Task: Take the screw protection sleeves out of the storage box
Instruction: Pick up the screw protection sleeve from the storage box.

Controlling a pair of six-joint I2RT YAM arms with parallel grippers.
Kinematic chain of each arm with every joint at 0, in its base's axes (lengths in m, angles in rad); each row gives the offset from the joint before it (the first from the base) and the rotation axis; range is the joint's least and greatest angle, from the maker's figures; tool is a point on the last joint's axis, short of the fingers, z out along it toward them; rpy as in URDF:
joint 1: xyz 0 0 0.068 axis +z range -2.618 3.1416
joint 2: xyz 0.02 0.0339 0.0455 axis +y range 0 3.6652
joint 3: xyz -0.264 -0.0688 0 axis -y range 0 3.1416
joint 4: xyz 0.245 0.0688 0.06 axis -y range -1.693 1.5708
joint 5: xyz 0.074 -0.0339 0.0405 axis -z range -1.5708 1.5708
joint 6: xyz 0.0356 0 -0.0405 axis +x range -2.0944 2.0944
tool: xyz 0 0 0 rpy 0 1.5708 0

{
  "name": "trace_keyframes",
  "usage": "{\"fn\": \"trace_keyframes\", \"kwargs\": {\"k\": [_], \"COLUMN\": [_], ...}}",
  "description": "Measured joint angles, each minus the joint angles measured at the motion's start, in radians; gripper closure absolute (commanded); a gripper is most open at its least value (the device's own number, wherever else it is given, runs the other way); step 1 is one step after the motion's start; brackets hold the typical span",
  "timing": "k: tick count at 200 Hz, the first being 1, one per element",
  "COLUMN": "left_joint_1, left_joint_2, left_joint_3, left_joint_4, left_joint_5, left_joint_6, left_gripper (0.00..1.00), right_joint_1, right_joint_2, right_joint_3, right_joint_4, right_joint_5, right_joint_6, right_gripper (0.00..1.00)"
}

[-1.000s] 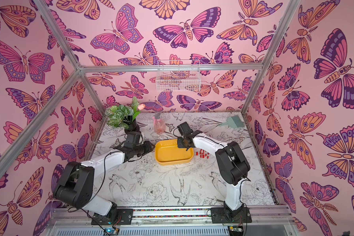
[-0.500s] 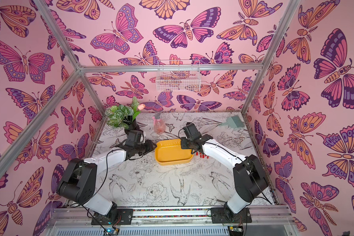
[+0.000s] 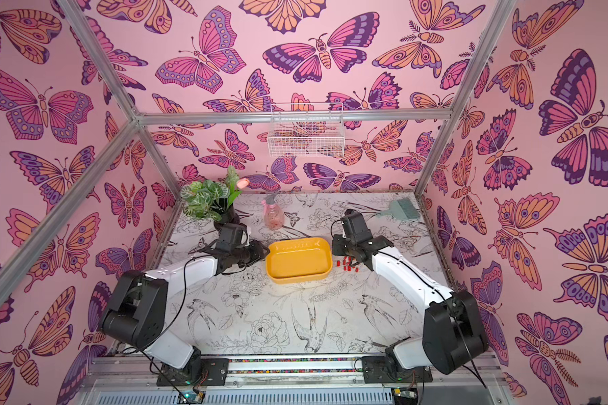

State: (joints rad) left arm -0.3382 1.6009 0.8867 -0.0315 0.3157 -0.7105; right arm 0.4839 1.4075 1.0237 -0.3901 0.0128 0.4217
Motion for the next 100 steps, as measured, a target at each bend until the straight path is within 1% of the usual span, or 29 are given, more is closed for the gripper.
{"fn": "trace_keyframes", "kwargs": {"k": [32, 65, 100], "left_joint_1": [0.000, 0.000, -0.001], "left_joint_2": [0.000, 0.000, 0.007], "left_joint_3": [0.000, 0.002, 0.013], "left_joint_4": [0.000, 0.000, -0.002], "left_joint_5": [0.000, 0.000, 0.000], "left_joint_6": [0.000, 0.003, 0.007], "left_gripper": [0.57, 0.57, 0.57], "right_joint_1": [-0.030, -0.072, -0.085], "right_joint_2": [-0.043, -0.060, -0.073], "right_joint_3": [-0.064, -0.084, -0.120], "right_joint_4": [-0.019, -0.046, -0.066], "right_joint_5": [-0.018, -0.032, -0.025], "right_joint_6": [-0.009, -0.031, -0.052], "right_gripper": [0.91, 0.91, 0.90]}}
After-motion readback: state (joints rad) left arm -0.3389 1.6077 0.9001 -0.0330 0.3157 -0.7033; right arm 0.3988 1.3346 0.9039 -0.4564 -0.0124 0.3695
